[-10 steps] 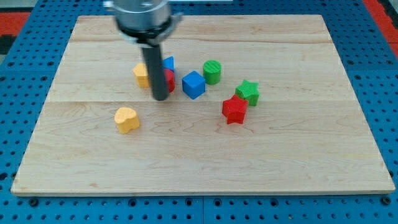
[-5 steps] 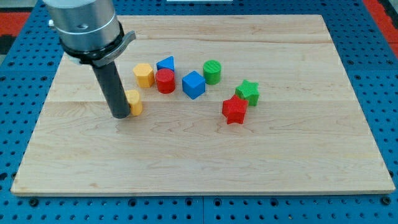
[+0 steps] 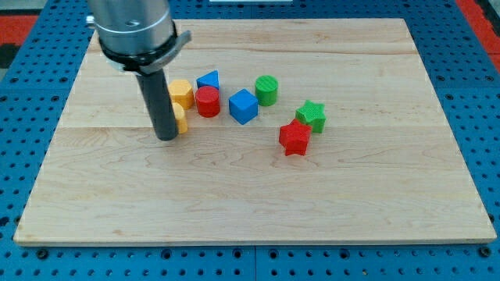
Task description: Move the yellow heart between the red circle and yellow hexagon
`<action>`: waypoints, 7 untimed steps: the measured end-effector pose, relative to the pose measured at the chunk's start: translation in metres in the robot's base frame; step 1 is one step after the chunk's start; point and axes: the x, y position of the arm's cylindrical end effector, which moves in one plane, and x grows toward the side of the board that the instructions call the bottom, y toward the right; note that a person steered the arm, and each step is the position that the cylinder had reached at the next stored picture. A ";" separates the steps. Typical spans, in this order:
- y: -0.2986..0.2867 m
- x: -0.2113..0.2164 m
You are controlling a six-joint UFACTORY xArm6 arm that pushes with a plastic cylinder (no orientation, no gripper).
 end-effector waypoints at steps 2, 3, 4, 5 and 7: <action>-0.004 -0.027; 0.004 -0.044; 0.007 -0.045; 0.008 -0.046; 0.012 -0.028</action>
